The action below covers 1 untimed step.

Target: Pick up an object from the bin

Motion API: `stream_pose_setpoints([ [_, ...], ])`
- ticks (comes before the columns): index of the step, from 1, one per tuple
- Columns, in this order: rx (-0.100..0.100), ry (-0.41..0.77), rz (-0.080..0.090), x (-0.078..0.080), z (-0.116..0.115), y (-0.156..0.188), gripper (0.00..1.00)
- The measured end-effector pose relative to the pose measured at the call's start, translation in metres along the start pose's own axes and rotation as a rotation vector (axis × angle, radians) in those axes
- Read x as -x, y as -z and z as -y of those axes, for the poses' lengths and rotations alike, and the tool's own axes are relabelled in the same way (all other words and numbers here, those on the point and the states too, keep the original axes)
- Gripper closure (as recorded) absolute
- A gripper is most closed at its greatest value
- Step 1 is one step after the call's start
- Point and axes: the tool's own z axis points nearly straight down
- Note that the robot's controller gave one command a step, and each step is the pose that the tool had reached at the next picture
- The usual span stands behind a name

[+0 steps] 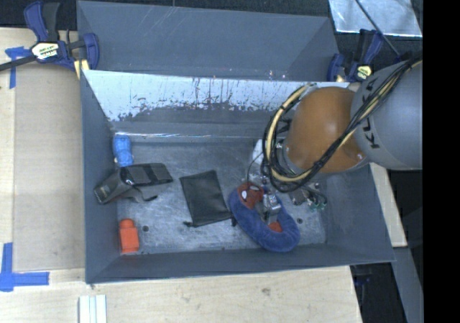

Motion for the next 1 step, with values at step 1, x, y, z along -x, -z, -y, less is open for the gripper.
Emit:
stream_pose_setpoints([
  [1, 0.000, -0.005, -0.011, -0.0153, 0.0336, 0.2245, 1.00],
])
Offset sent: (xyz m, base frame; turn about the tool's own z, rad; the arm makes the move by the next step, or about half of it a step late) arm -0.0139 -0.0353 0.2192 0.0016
